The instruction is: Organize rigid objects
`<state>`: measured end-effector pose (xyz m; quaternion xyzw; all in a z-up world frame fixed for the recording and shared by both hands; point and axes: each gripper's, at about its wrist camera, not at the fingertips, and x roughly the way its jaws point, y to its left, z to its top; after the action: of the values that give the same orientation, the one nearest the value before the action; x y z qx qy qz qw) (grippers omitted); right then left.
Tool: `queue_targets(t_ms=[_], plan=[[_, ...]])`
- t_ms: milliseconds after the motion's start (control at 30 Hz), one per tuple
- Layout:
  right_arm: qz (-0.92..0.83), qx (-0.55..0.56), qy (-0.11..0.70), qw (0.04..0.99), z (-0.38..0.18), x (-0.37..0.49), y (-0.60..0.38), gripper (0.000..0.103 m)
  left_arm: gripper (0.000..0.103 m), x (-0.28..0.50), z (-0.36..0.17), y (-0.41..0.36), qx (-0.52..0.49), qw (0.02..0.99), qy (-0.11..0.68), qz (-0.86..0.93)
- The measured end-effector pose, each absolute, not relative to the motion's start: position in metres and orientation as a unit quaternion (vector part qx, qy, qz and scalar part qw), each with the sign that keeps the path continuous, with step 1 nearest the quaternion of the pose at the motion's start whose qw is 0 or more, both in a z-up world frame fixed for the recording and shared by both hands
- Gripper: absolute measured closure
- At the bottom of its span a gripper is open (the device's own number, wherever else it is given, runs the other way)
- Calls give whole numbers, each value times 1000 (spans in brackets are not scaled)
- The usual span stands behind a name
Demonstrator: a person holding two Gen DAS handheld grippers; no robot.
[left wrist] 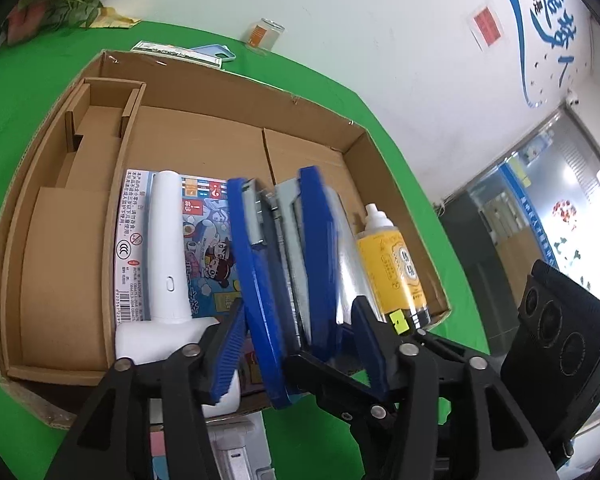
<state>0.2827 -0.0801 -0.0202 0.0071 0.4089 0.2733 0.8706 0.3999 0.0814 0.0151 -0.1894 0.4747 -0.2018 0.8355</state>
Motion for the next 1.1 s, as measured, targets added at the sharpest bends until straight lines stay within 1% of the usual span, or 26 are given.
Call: queue_targets(t_ms=[33, 67, 133, 167, 333, 467, 667, 733, 800, 833, 867, 967, 1033, 1100], plan=[[270, 7, 408, 872, -20, 282, -80, 66, 49, 399, 16, 81, -183, 838, 473, -199], [260, 1, 405, 877, -19, 280, -80, 66, 41, 396, 19, 79, -172, 846, 465, -195], [253, -6, 401, 880, -19, 278, -80, 66, 29, 387, 31, 79, -146, 868, 440, -179], [260, 2, 406, 876, -20, 276, -81, 66, 27, 383, 37, 80, -139, 877, 426, -173], [265, -4, 403, 876, -21, 269, -77, 66, 27, 360, 54, 89, -134, 893, 398, -163], [255, -11, 396, 882, -21, 266, -78, 66, 27, 339, 60, 101, -101, 914, 370, -129], [230, -34, 394, 889, -28, 280, -71, 66, 27, 334, 41, 126, -113, 910, 386, -98], [233, -46, 399, 886, -33, 280, -64, 68, 27, 333, 32, 133, -126, 905, 393, -98], [227, -66, 398, 886, -37, 277, -57, 78, 28, 335, 24, 136, -142, 896, 406, -106], [223, -75, 394, 888, -37, 276, -54, 80, 29, 336, 20, 135, -149, 890, 415, -115], [224, -75, 393, 889, -38, 276, -54, 84, 31, 337, 15, 134, -161, 880, 428, -131], [230, -54, 404, 884, -37, 275, -58, 86, 32, 330, 7, 129, -162, 872, 438, -147], [235, -46, 406, 882, -36, 272, -60, 84, 32, 326, 5, 131, -166, 872, 436, -147], [268, -12, 407, 873, -35, 269, -66, 84, 32, 322, 1, 134, -175, 866, 443, -151]])
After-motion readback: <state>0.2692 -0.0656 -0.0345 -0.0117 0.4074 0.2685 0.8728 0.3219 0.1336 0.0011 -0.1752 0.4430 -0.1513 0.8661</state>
